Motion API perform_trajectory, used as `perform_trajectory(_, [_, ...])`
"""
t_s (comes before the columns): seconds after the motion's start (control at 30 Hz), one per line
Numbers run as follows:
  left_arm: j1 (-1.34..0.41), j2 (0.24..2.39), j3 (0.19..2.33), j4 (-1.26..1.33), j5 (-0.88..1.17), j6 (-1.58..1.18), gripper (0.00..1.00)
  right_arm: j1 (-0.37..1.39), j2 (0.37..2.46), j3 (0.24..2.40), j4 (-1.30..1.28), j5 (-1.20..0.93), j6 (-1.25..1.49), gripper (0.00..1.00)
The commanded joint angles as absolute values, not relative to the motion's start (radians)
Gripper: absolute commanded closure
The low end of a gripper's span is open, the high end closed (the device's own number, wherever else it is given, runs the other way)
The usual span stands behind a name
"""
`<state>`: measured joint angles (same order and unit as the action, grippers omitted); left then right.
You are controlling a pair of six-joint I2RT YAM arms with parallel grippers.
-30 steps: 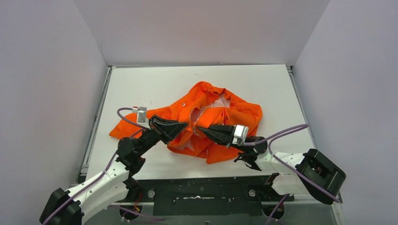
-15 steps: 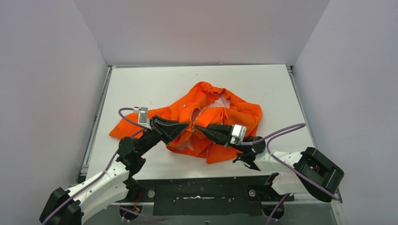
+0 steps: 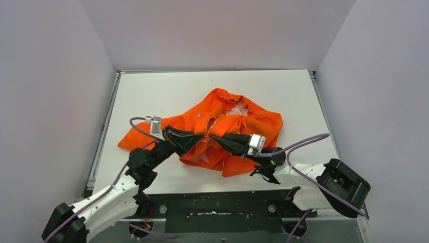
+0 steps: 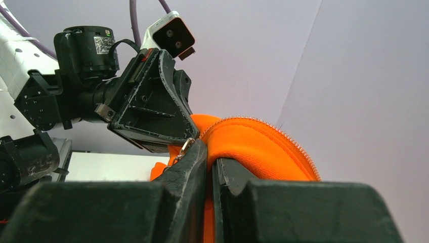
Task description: Zip up the jacket
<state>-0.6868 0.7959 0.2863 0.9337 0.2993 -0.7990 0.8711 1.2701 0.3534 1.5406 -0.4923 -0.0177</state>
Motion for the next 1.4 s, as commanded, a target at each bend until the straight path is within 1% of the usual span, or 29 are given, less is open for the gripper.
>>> perform_trajectory(0.0, [-0.695, 0.754, 0.314, 0.957, 0.266, -0.765, 1.0, 0.885, 1.262, 0.376, 1.74, -0.469, -0.052, 1.0])
perform_trajectory(0.27, [-0.695, 0.704, 0.309, 0.898, 0.186, -0.739, 1.0, 0.899, 1.241, 0.361, 1.685, -0.454, -0.072, 1.0])
perform_trajectory(1.03, [-0.713, 0.686, 0.292, 0.917, 0.169, -0.7, 1.0, 0.941, 1.236, 0.417, 1.518, -0.363, -0.136, 1.0])
perform_trajectory(1.37, [-0.718, 0.664, 0.28, 0.923, 0.144, -0.689, 1.0, 0.942, 1.241, 0.406, 1.523, -0.369, -0.13, 1.0])
